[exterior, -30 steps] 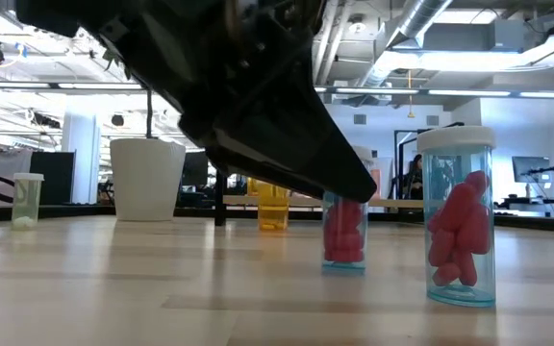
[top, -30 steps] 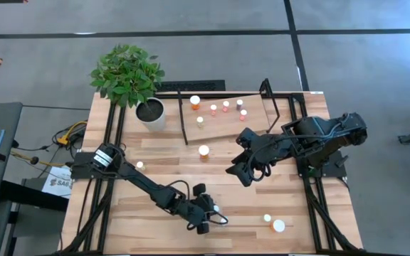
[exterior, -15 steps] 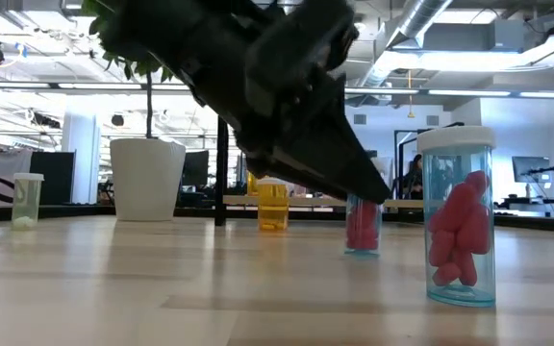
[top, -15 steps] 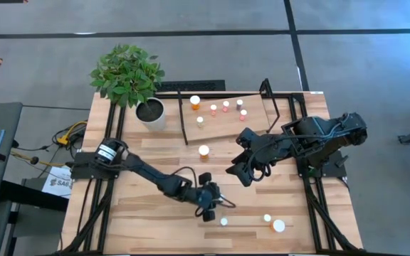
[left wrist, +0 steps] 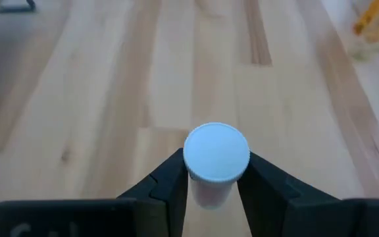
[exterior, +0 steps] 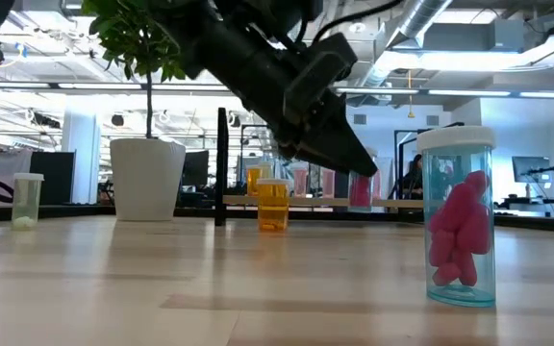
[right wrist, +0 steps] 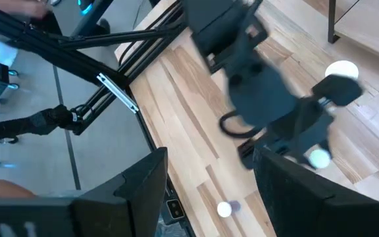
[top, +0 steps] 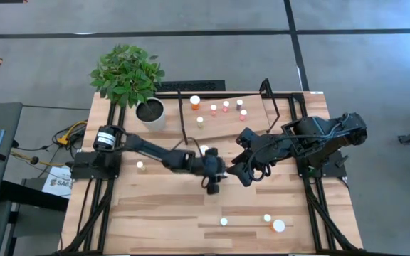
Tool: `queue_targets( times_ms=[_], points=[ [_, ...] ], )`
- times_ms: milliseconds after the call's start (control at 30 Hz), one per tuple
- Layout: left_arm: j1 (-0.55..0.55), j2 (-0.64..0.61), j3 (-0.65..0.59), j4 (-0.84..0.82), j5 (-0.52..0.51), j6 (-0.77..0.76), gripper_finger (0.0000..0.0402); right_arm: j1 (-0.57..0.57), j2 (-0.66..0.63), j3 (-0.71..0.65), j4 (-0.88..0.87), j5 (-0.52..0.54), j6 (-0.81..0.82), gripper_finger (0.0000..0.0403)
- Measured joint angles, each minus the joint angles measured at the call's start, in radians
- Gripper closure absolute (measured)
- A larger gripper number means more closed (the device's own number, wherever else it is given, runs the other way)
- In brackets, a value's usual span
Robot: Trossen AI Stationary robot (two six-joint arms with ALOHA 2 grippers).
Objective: Pick and place medicine bottles onto shelf by color
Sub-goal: Put the top blue pill bottle on the shelf
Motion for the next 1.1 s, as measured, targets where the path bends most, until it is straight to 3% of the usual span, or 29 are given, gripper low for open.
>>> queue_targets(
  times_ms=[333, 733, 1100],
  points=[
    [0.135, -0.076, 0.0, -0.005, 0.026, 0.136, 0.0294, 0.0, 0.0, 0.0, 0.0, 0.0, 0.0, 0.0153],
    [0.271, -0.08, 0.002, -0.014, 0.091, 0.231, 0.0294, 0.0, 0.0, 0.0, 0.0, 0.0, 0.0, 0.0153],
    [0.33, -0.082, 0.097, -0.06, 0.12, 0.357, 0.0294, 0.0, 0.0, 0.0, 0.0, 0.0, 0.0, 0.0153]
  ],
)
